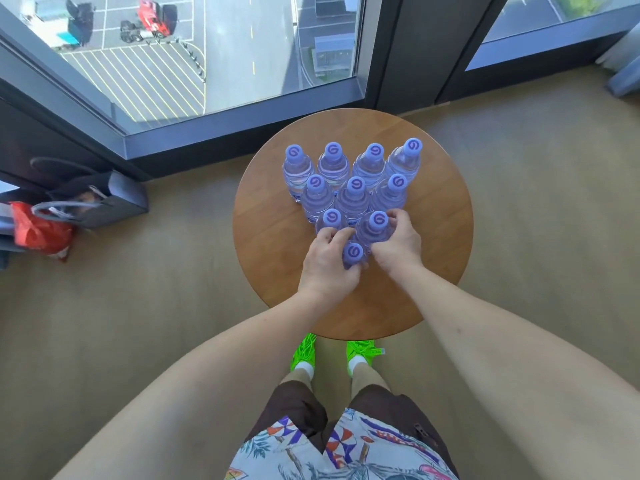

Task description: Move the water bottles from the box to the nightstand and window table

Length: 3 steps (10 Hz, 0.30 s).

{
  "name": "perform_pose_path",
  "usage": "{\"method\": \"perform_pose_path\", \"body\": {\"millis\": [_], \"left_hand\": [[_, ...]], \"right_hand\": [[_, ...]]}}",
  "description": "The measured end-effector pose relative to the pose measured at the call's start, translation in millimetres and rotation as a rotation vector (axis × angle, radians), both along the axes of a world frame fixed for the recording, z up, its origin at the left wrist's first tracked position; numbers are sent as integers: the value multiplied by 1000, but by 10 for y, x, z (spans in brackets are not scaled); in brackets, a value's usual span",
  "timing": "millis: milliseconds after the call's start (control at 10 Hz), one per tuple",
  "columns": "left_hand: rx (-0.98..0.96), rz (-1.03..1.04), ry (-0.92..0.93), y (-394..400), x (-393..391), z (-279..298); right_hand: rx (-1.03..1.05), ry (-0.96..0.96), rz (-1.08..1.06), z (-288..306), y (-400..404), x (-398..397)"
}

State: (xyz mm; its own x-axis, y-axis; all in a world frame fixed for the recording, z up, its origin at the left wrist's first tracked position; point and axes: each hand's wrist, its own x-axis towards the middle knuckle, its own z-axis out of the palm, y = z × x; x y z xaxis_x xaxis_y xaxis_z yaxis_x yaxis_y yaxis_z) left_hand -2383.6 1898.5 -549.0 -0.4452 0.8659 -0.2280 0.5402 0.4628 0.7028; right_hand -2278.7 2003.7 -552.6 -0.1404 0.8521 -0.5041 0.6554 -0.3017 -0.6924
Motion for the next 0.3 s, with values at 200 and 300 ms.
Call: {"method": "perform_pose_path", "body": {"millis": [200,300], "left_hand": [[119,-123,53,118,-138,459],[149,-142,82,219,-245,743]], "right_hand": [[122,-35,4,474,-2,25],[211,4,26,812,-20,7]]}}
